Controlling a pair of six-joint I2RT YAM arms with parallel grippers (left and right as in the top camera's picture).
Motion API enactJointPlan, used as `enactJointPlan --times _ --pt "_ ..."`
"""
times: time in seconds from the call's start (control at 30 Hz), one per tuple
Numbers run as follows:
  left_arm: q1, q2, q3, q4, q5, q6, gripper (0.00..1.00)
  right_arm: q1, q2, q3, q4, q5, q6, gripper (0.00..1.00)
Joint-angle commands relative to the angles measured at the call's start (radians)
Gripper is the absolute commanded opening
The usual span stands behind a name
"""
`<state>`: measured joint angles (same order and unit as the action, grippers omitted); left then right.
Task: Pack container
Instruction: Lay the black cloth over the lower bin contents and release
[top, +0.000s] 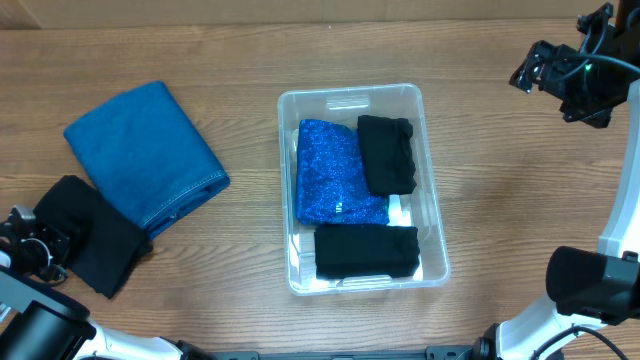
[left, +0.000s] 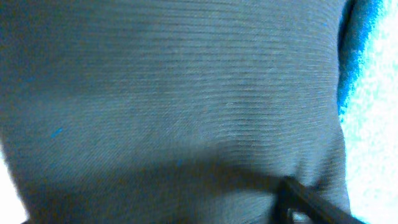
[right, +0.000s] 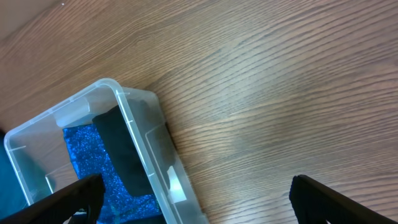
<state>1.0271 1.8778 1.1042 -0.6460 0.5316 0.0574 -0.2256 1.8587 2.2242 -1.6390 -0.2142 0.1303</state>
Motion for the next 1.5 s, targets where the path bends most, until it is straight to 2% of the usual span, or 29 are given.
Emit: enactJointPlan --times 0.0,0.03,0.07,0.17,0.23,0.33,0.43,0.5,0.57,0.6,0.63,0.67,0.73,0.8,0.87,0.93,1.0,1.13,1.27,1.47 --pt "-0.026 0.031 -0.006 -0.045 0.038 0.014 0.34 0.002 -0.016 0.007 0.002 0.011 -0.007 1.00" --pt "-0.026 0.029 -0.006 -0.058 0.045 0.018 0.13 0.002 -0.016 0.007 0.002 0.011 -0.007 1.00" --pt "-0.027 0.020 -0.006 -0.076 0.057 0.019 0.04 0.002 -0.016 0.007 0.002 0.011 -0.007 1.00" --pt "-0.027 -0.064 -0.005 -0.087 0.150 0.014 0.04 0.002 -0.016 0.007 0.002 0.011 -0.007 1.00" --pt "-0.027 -0.155 -0.005 -0.103 0.180 -0.040 0.04 0.002 -0.016 0.007 0.002 0.011 -0.007 1.00" --pt "-0.029 -0.402 0.039 -0.241 0.322 -0.150 0.04 0.002 -0.016 0.007 0.001 0.011 -0.007 1.00" --pt "-0.090 -0.563 0.107 -0.323 0.382 -0.181 0.04 0.002 -0.016 0.007 -0.006 0.011 -0.007 1.00" --pt "-0.252 -0.635 0.183 -0.351 0.418 -0.182 0.04 0.002 -0.016 0.007 -0.010 0.011 -0.007 1.00" --pt "-0.515 -0.647 0.288 -0.346 0.402 -0.218 0.04 0.002 -0.016 0.007 -0.015 0.011 -0.006 1.00" --pt "-0.626 -0.637 0.333 -0.340 0.367 -0.232 0.04 0.002 -0.016 0.007 -0.019 0.011 -0.006 1.00" --pt "-0.824 -0.605 0.415 -0.341 0.278 -0.237 0.04 0.002 -0.016 0.007 -0.027 0.012 0.003 1.00" --pt "-0.966 -0.572 0.473 -0.343 0.198 -0.224 0.04 -0.005 -0.016 0.007 -0.028 0.018 0.029 1.00" --pt "-1.223 -0.490 0.564 -0.352 0.084 -0.142 0.04 -0.028 -0.016 0.007 -0.037 0.033 0.043 1.00" --pt "-1.359 -0.433 0.583 -0.354 0.046 -0.068 0.04 -0.041 -0.016 0.007 -0.045 0.033 0.043 1.00" --pt "-1.503 -0.339 0.583 -0.418 0.007 0.084 0.04 -0.044 -0.016 0.007 -0.045 0.033 0.043 1.00" --pt "-1.575 -0.239 0.583 -0.519 0.008 0.224 0.04 -0.044 -0.016 0.007 -0.043 0.033 0.043 1.00" --pt "-1.621 -0.135 0.583 -0.607 0.008 0.367 0.04 -0.044 -0.016 0.007 -0.043 0.033 0.043 1.00" --pt "-1.671 -0.046 0.583 -0.652 -0.037 0.571 0.04 -0.044 -0.016 0.007 -0.043 0.033 0.042 1.00" --pt "-1.682 -0.039 0.583 -0.647 -0.115 0.645 0.04 -0.044 -0.016 0.007 -0.043 0.033 0.042 1.00" --pt "-1.724 -0.031 0.552 -0.604 -0.097 0.646 0.04 -0.044 -0.016 0.007 -0.043 0.033 0.042 1.00"
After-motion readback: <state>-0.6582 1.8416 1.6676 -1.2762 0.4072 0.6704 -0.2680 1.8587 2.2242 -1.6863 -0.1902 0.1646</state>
